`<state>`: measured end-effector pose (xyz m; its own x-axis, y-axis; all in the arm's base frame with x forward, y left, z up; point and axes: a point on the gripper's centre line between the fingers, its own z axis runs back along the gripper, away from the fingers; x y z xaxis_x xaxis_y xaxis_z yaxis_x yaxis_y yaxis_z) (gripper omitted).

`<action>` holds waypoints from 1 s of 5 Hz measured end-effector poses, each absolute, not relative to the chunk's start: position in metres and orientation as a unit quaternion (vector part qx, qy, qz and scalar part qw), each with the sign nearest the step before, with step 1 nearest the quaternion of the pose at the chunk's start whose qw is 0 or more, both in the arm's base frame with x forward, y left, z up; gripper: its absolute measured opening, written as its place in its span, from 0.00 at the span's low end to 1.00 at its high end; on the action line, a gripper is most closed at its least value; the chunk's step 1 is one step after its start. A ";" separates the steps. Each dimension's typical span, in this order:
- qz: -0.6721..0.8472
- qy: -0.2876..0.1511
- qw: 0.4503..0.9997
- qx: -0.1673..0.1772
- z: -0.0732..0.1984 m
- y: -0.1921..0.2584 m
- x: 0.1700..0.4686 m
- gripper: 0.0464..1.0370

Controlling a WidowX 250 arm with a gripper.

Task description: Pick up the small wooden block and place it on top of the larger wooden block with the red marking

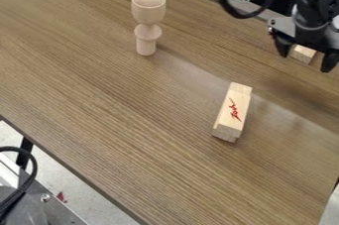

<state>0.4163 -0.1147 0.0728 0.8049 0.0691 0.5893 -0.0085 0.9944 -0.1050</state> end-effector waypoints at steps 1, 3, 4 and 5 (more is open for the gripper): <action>0.015 -0.307 0.950 -0.053 0.062 -0.117 0.440 0.96; 0.008 -0.316 0.948 -0.031 0.062 -0.107 0.477 0.96; 0.018 -0.323 0.946 -0.031 0.066 -0.101 0.488 0.96; 0.022 -0.321 0.946 -0.030 0.063 -0.096 0.492 0.96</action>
<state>0.4919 -0.0957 0.0633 0.7934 0.0606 0.6057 -0.0218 0.9972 -0.0711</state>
